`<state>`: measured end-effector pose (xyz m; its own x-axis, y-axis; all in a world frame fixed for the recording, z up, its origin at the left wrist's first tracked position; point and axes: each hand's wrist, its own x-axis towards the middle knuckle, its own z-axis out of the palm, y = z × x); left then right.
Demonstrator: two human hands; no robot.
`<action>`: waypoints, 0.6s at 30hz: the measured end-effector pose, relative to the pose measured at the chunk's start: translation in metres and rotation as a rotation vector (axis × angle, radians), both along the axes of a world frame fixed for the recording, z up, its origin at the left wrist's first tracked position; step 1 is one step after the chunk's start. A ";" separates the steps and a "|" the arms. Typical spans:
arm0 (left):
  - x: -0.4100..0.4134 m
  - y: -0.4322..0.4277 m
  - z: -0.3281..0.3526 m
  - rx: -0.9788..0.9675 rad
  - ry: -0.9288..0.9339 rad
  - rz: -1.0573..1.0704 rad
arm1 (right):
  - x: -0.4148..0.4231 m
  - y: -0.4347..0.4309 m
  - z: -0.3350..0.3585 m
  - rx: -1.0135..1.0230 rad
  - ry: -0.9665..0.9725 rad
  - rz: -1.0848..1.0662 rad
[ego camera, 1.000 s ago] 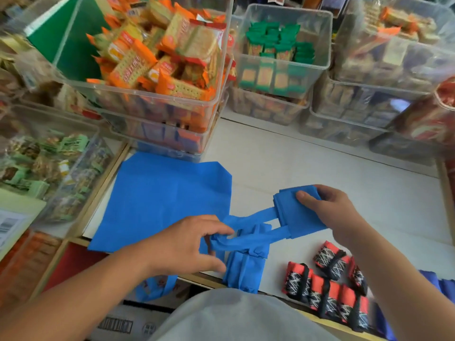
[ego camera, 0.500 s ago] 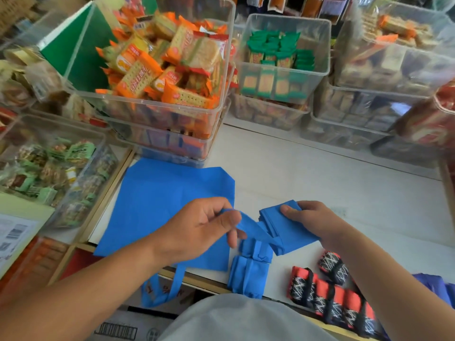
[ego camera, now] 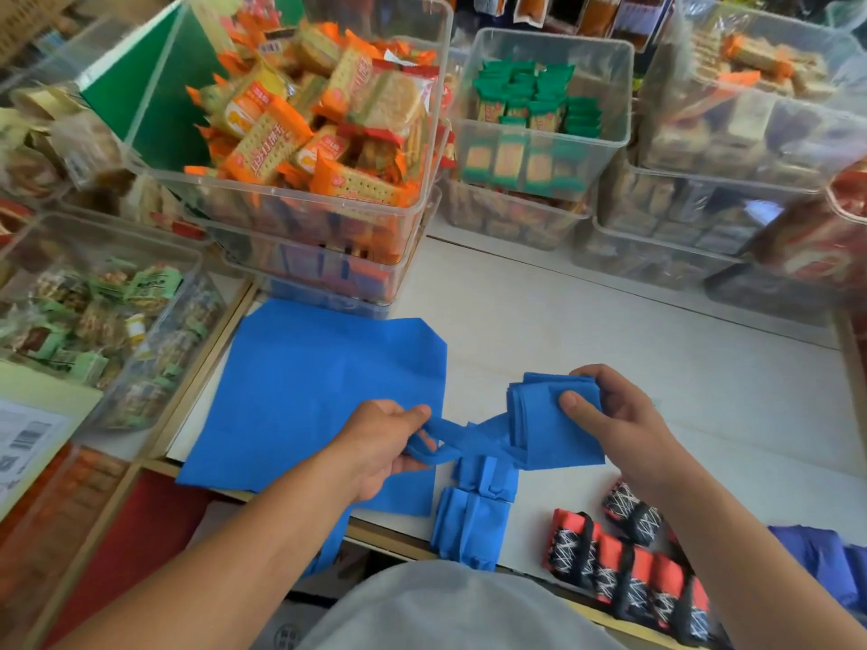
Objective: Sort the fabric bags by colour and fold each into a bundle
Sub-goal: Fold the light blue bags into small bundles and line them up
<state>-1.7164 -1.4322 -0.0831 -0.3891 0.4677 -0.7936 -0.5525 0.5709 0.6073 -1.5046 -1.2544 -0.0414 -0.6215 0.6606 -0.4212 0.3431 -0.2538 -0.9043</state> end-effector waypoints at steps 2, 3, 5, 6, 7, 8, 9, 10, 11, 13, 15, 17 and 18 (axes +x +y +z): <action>0.001 -0.002 0.008 0.055 0.066 -0.079 | 0.006 0.008 -0.002 0.014 -0.055 -0.025; 0.000 -0.004 0.013 0.088 0.108 -0.131 | 0.010 0.013 -0.003 0.024 -0.086 -0.038; -0.003 -0.010 0.025 0.199 0.121 -0.219 | 0.017 0.023 -0.006 0.031 -0.136 -0.075; -0.003 -0.012 0.032 0.272 0.079 -0.247 | 0.020 0.028 -0.007 0.026 -0.153 -0.081; -0.003 -0.015 0.039 0.337 0.025 -0.283 | 0.022 0.030 -0.007 0.018 -0.171 -0.076; -0.001 -0.017 0.045 0.396 -0.024 -0.324 | 0.024 0.031 -0.008 0.008 -0.190 -0.061; 0.001 -0.019 0.050 0.441 -0.049 -0.373 | 0.025 0.030 -0.009 -0.002 -0.213 -0.039; 0.003 -0.020 0.055 0.477 -0.061 -0.432 | 0.025 0.029 -0.011 -0.016 -0.234 -0.017; 0.005 -0.022 0.059 0.510 -0.066 -0.502 | 0.025 0.026 -0.013 -0.033 -0.253 -0.001; 0.004 -0.024 0.070 0.553 -0.067 -0.600 | 0.025 0.022 -0.018 -0.070 -0.275 0.007; 0.000 -0.026 0.076 0.568 -0.086 -0.624 | 0.025 0.020 -0.019 -0.104 -0.283 0.012; -0.001 -0.025 0.080 0.520 -0.012 -0.624 | 0.024 0.018 -0.016 -0.159 -0.286 0.039; 0.000 -0.024 0.083 0.470 0.075 -0.634 | 0.024 0.018 -0.014 -0.184 -0.293 0.068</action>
<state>-1.7162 -1.4562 -0.0005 0.0193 0.8975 -0.4406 -0.1561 0.4380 0.8853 -1.4806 -1.2366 -0.0557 -0.4965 0.5183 -0.6963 0.6026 -0.3716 -0.7063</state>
